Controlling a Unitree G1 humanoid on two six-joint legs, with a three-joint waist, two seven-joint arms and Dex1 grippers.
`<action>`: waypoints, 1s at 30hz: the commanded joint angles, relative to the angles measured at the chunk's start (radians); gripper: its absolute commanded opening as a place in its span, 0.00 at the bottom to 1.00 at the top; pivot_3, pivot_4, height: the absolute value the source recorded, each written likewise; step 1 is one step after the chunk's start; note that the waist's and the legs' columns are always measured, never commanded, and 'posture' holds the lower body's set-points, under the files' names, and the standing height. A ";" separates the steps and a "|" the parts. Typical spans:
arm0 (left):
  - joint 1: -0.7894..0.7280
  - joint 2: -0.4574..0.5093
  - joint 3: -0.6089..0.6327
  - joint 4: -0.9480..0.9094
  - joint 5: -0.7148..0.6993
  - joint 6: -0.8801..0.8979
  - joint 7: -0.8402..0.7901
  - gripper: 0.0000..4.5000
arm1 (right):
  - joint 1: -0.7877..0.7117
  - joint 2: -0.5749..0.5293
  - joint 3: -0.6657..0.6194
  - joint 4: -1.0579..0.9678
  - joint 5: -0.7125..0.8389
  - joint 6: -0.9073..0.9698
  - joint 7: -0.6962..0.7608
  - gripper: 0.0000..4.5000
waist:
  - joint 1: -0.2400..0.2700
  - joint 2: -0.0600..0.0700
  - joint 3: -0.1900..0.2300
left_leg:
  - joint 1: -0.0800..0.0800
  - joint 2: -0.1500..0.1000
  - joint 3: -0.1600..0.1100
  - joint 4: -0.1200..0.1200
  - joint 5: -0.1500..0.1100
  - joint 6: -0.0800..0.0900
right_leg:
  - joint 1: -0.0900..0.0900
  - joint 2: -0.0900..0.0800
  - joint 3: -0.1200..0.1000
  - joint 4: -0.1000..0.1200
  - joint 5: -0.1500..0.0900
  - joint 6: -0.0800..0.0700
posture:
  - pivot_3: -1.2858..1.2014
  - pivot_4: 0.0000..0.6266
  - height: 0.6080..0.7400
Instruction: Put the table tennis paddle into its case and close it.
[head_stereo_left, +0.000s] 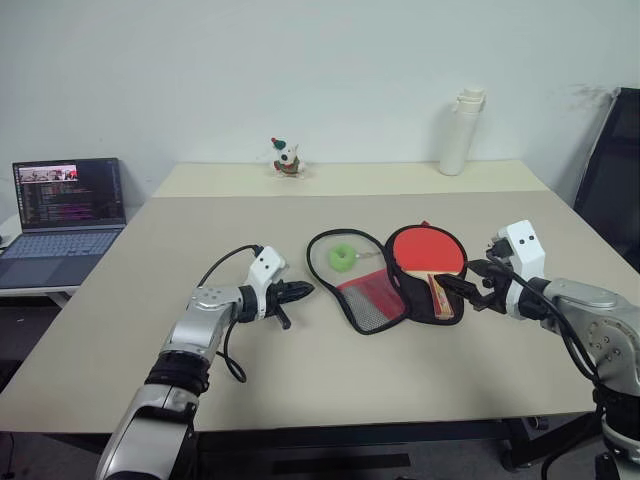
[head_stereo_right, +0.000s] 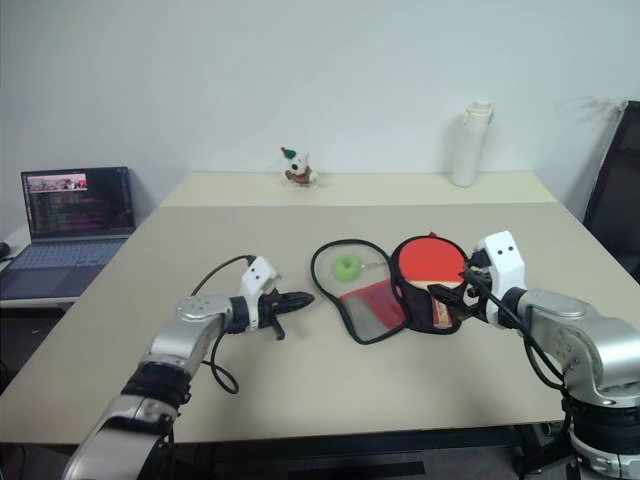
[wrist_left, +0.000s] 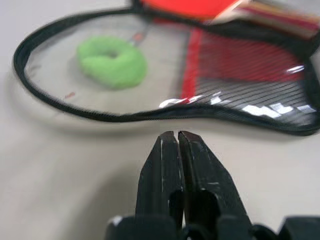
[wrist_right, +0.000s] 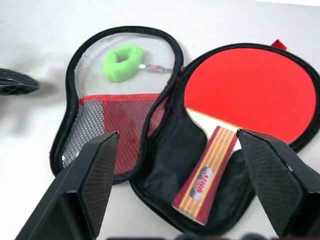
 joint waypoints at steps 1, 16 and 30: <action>-0.090 -0.036 -0.013 0.160 0.067 -0.085 0.068 0.01 | 0.007 -0.028 -0.036 -0.066 0.038 -0.006 0.022 0.92 | 0.002 0.000 0.000 | 0.000 0.000 0.000 0.000 0.000 0.000 | 0.000 0.000 0.000 0.000 0.000 0.000 | 0.52 0.24 1.00; -0.407 -0.227 0.026 0.565 0.124 -0.261 0.111 0.01 | 0.108 -0.092 -0.104 -0.089 0.046 -0.039 0.018 0.92 | 0.023 -0.004 0.002 | -0.005 -0.002 0.001 0.002 -0.001 0.002 | -0.001 -0.001 -0.006 -0.003 0.001 0.002 | 0.52 0.24 1.00; -0.719 -0.503 0.055 0.675 0.151 -0.293 0.240 0.01 | 0.272 -0.208 -0.334 -0.114 0.067 0.009 0.016 0.92 | 0.028 -0.004 0.002 | -0.015 -0.011 -0.003 0.003 -0.003 0.005 | -0.003 -0.004 -0.013 -0.012 0.002 0.004 | 0.52 0.24 1.00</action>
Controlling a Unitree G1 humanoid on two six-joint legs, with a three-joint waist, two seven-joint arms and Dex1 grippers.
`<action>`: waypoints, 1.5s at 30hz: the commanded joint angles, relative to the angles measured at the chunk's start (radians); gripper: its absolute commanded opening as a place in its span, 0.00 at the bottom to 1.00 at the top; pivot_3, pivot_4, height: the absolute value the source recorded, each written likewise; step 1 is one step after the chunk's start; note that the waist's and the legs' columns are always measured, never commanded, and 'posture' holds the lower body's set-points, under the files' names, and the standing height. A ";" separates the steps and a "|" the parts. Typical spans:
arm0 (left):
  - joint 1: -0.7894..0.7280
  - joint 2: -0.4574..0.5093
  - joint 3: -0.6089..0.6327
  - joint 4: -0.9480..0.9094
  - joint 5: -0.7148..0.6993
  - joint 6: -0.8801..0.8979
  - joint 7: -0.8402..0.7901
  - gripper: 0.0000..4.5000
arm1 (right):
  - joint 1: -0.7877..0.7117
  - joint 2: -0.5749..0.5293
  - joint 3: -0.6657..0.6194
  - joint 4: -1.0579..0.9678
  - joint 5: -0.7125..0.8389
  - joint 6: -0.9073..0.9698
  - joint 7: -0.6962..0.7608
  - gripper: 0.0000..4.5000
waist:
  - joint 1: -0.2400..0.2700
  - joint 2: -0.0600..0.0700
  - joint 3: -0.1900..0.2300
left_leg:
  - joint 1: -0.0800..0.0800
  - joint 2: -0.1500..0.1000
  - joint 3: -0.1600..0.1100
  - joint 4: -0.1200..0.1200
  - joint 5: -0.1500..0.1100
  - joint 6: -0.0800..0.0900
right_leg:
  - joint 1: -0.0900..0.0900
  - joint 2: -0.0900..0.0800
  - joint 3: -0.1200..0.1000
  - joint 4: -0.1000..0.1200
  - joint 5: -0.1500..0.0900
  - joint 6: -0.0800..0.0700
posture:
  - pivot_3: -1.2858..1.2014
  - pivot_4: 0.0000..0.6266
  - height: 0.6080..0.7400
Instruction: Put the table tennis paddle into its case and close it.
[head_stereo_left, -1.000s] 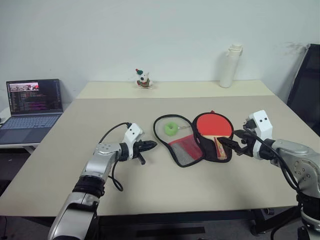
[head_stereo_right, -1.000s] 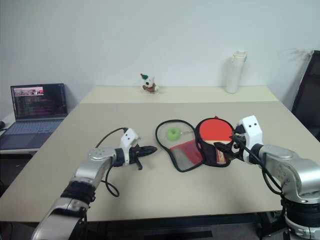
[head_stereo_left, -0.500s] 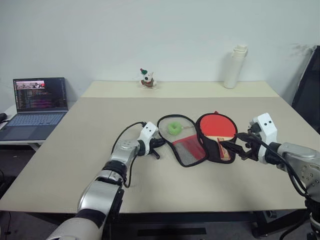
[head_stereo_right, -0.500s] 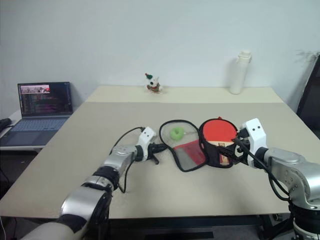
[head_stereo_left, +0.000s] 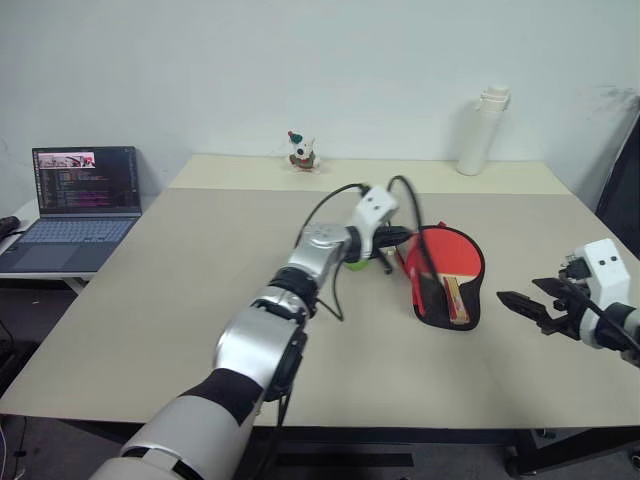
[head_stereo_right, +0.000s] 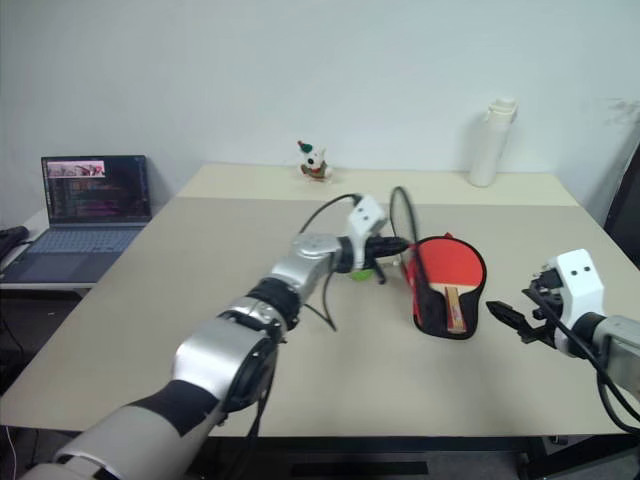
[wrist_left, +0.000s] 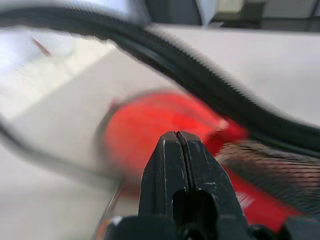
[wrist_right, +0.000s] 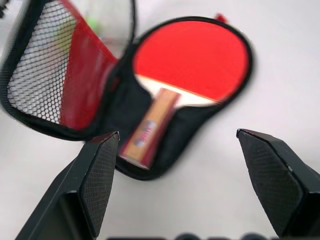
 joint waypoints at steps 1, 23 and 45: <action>-0.058 -0.033 0.031 0.019 0.014 -0.015 0.108 0.01 | 0.001 -0.026 -0.060 -0.018 -0.001 0.006 -0.017 0.92 | -0.005 0.000 0.000 | 0.000 0.000 0.000 0.000 0.000 0.000 | 0.000 0.000 0.000 0.000 0.000 0.000 | 0.52 0.24 1.00; 0.441 0.301 0.116 -0.590 -0.206 0.176 -0.424 0.00 | -0.441 0.158 0.388 0.731 -0.315 -0.423 -0.080 1.00 | -0.028 0.002 -0.001 | 0.009 0.001 0.004 0.000 0.000 0.000 | 0.000 0.001 0.014 0.009 0.003 -0.005 | 0.52 0.24 1.00; 0.680 0.422 0.105 -1.100 -0.323 0.479 -0.287 0.00 | -0.552 0.274 0.476 1.121 -0.400 -0.488 0.114 1.00 | -0.036 0.002 -0.001 | 0.017 0.002 0.006 0.001 0.000 0.000 | 0.005 0.000 0.017 0.015 0.003 -0.005 | 0.52 0.24 1.00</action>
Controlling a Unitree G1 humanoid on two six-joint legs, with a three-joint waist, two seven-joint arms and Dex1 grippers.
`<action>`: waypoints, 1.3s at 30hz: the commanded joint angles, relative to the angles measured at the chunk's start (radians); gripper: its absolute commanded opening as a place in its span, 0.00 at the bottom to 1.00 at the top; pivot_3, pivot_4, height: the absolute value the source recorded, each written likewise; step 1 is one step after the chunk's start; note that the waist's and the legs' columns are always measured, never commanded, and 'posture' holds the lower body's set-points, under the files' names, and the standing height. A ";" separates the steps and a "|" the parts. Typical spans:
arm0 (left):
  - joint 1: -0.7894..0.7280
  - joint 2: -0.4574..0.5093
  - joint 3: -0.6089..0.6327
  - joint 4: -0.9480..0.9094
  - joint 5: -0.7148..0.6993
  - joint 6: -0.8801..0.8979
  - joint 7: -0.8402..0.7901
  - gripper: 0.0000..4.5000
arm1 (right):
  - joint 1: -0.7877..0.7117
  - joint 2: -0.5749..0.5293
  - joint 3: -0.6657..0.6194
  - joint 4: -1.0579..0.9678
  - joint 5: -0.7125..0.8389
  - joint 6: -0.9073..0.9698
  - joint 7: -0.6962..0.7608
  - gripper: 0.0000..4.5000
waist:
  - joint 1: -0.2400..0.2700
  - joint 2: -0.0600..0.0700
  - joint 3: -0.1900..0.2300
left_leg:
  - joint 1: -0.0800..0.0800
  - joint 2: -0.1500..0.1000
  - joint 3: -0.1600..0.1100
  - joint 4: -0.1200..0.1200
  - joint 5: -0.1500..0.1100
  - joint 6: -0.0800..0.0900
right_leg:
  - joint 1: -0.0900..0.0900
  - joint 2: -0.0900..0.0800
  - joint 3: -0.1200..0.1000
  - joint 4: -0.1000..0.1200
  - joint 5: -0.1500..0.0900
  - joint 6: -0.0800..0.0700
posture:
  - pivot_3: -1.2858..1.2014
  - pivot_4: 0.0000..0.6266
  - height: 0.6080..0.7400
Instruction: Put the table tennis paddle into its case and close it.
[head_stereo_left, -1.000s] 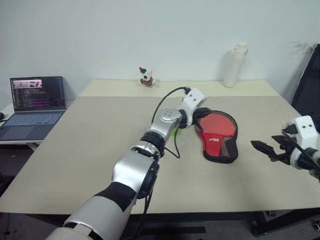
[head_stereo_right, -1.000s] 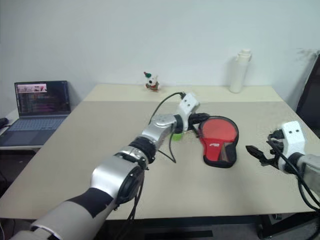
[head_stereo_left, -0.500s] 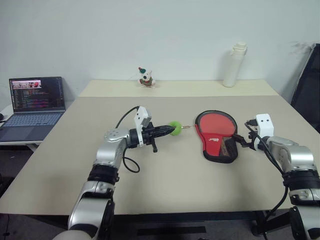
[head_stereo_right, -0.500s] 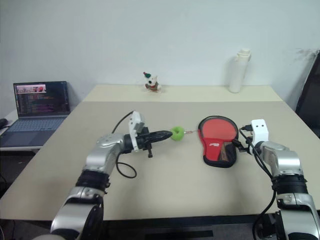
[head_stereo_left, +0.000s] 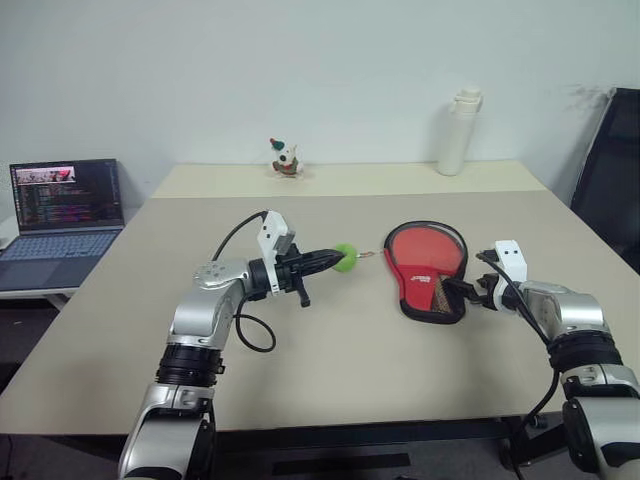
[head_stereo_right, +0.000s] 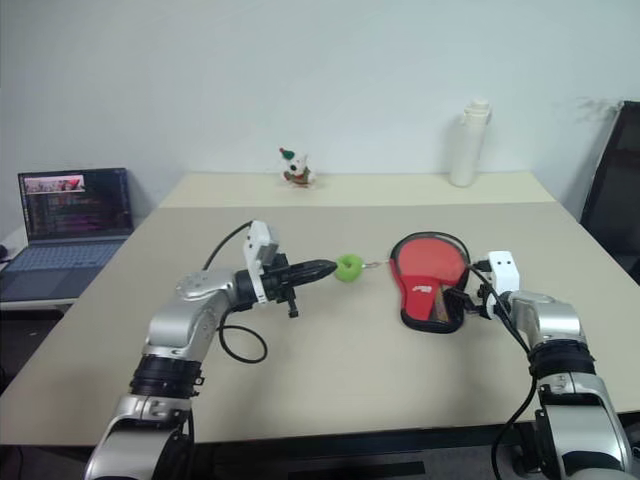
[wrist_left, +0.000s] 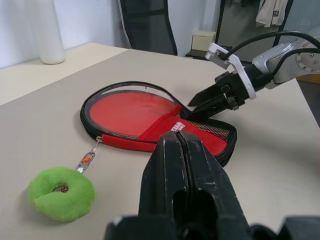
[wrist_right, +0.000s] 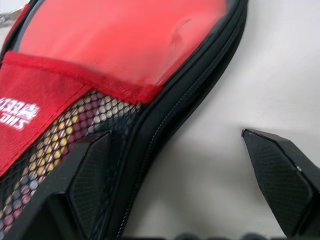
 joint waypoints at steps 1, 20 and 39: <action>-0.012 0.015 -0.004 -0.035 -0.015 -0.012 0.009 0.00 | 0.006 0.029 0.031 -0.011 -0.014 0.023 0.023 1.00 | 0.000 0.000 0.000 | 0.000 0.000 0.000 0.000 0.000 0.000 | 0.000 0.000 0.000 0.000 0.000 0.000 | 0.52 0.24 1.00; 0.058 0.121 -0.055 -0.081 -0.037 0.016 -0.104 0.00 | -0.059 0.176 0.036 -0.007 0.000 0.097 0.087 0.01 | -0.031 -0.004 -0.003 | 0.006 0.010 0.006 -0.001 0.000 0.000 | 0.000 0.004 0.003 0.003 0.000 -0.001 | 0.52 0.24 1.00; 0.292 0.338 -0.096 -0.310 -0.128 0.080 -0.336 0.00 | 0.309 0.247 0.091 -0.839 0.199 0.604 0.030 0.01 | -0.018 -0.004 -0.002 | 0.000 0.013 0.007 -0.003 -0.001 -0.002 | -0.006 0.007 0.003 0.000 -0.002 0.001 | 0.52 0.24 1.00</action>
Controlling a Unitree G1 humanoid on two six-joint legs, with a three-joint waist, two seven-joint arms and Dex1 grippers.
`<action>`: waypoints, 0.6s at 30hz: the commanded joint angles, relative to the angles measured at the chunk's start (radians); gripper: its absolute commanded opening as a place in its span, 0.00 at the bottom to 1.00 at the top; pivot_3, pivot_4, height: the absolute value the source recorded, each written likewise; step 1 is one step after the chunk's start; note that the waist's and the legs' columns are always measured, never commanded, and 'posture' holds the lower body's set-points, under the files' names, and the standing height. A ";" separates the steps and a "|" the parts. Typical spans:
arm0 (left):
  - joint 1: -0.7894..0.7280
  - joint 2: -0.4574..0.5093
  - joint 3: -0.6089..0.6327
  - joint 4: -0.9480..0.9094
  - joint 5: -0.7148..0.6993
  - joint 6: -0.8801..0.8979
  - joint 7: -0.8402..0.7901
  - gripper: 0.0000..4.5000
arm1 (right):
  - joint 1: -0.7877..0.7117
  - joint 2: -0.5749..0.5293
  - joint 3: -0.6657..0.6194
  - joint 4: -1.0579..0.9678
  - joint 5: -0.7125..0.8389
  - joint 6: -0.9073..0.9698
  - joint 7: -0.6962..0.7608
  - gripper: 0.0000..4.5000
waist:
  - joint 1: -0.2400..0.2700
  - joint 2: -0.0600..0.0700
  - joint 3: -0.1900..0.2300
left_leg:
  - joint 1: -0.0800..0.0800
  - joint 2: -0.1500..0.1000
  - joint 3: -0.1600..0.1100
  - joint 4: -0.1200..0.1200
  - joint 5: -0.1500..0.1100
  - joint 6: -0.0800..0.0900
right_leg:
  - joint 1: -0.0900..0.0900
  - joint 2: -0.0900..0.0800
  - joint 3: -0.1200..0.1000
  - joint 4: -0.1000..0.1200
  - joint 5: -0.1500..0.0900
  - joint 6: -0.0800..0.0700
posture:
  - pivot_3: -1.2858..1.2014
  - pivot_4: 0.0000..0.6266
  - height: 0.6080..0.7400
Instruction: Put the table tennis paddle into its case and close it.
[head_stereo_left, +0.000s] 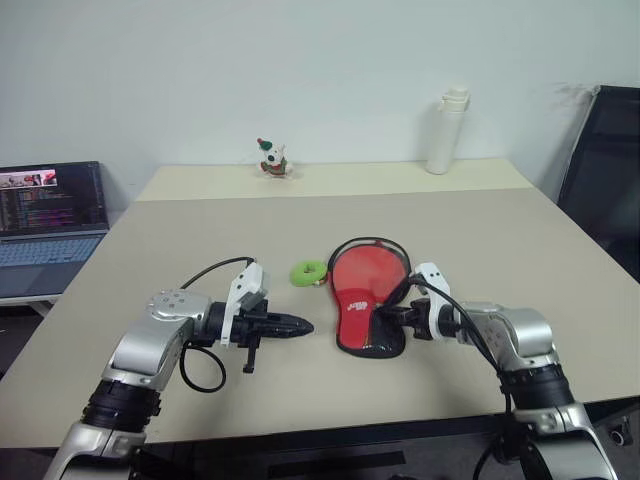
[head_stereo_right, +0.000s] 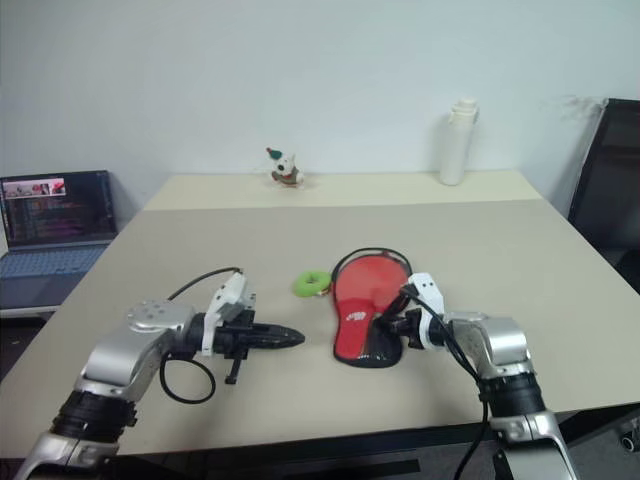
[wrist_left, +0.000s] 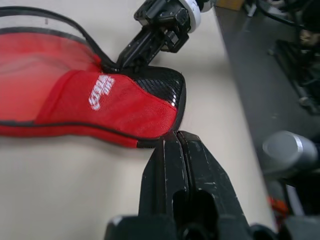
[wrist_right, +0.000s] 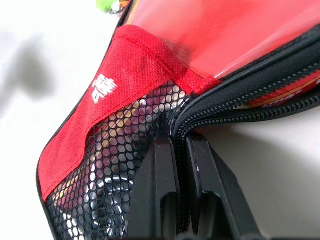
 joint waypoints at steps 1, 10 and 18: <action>0.033 0.025 0.006 -0.080 -0.039 0.011 -0.015 0.00 | 0.097 0.002 -0.008 -0.182 0.073 0.116 -0.024 0.01 | 0.001 0.000 0.000 | 0.000 0.000 0.000 0.000 0.000 0.000 | 0.000 0.000 0.000 0.000 -0.001 0.001 | 0.52 0.24 1.00; 0.053 0.034 -0.007 -0.090 -0.057 0.013 -0.016 0.00 | 0.258 -0.055 -0.119 -0.371 0.139 0.234 -0.074 0.01 | 0.019 0.000 0.000 | 0.000 -0.001 -0.001 0.000 0.000 0.000 | 0.001 0.000 -0.001 -0.001 -0.002 0.002 | 0.52 0.24 1.00; 0.045 0.032 -0.019 -0.075 -0.054 0.000 -0.023 0.00 | 0.305 -0.061 -0.142 -0.428 0.177 0.263 -0.104 0.01 | 0.024 0.000 0.000 | 0.000 -0.001 -0.002 0.000 0.000 0.000 | 0.001 0.000 -0.001 -0.001 -0.002 0.002 | 0.52 0.24 1.00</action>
